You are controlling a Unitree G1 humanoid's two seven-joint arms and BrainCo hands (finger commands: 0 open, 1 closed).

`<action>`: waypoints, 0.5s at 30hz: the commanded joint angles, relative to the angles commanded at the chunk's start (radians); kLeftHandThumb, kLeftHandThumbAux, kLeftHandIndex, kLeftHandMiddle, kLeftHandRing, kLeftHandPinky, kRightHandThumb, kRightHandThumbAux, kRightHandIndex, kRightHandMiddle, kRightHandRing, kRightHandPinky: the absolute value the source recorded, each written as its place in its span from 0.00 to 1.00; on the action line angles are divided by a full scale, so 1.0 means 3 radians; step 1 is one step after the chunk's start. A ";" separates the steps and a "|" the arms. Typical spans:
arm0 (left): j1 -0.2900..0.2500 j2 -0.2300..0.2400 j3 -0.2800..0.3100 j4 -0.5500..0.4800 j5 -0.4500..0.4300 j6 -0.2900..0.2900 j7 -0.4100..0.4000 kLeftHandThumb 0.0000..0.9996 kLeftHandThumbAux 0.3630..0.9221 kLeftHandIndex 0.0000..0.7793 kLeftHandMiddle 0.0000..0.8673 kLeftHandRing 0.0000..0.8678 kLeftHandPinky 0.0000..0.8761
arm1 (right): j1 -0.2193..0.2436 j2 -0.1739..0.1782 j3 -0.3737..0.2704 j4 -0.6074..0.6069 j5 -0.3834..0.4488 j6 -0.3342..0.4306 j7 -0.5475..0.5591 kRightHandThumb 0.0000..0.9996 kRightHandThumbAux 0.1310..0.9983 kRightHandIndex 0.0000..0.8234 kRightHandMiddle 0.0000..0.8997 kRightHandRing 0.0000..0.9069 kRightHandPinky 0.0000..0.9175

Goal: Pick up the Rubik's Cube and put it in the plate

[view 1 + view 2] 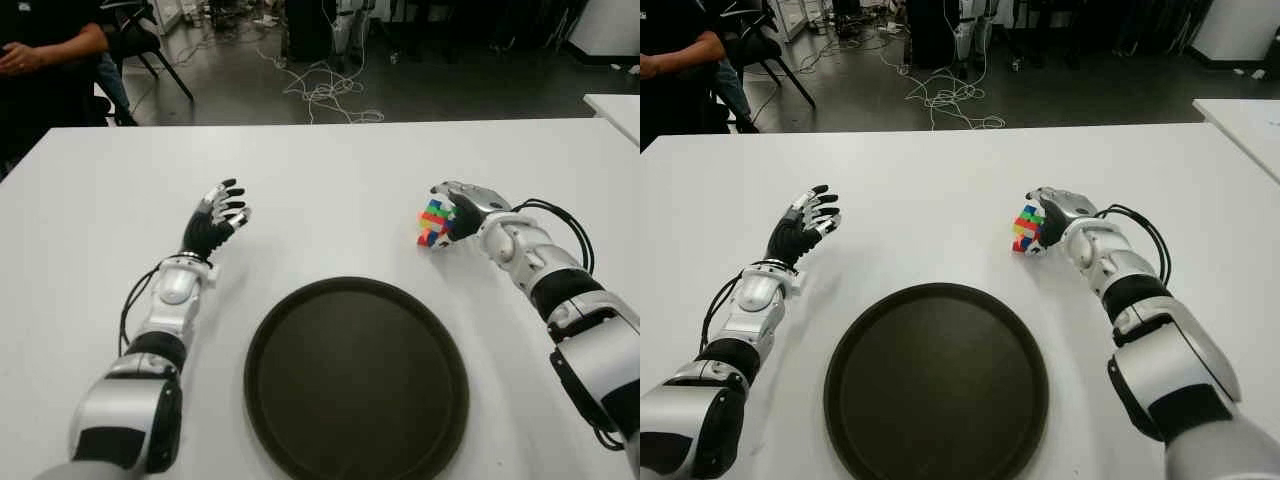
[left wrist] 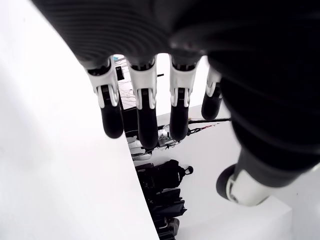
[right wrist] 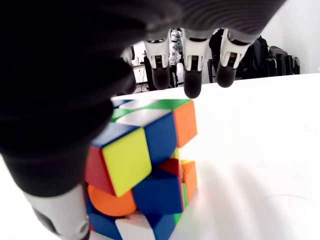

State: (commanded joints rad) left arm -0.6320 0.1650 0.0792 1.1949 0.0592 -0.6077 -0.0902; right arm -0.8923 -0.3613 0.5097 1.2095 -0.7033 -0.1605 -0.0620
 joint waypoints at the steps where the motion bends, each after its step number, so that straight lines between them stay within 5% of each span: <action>1: 0.0000 0.0000 0.0001 -0.0002 -0.0001 0.0000 -0.0003 0.17 0.62 0.14 0.22 0.23 0.23 | -0.0002 0.0000 0.0005 0.0000 0.0000 0.0004 0.0004 0.00 0.77 0.12 0.11 0.13 0.12; 15: 0.0010 -0.0013 0.0000 -0.0014 0.0004 -0.0003 0.0034 0.16 0.62 0.14 0.23 0.23 0.23 | -0.0008 -0.0018 0.0028 -0.0019 0.0008 0.0042 0.0065 0.00 0.76 0.12 0.13 0.15 0.13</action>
State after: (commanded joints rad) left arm -0.6289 0.1610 0.0793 1.1907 0.0602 -0.6087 -0.0801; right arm -0.8947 -0.3667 0.5180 1.2036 -0.7009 -0.1480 -0.0425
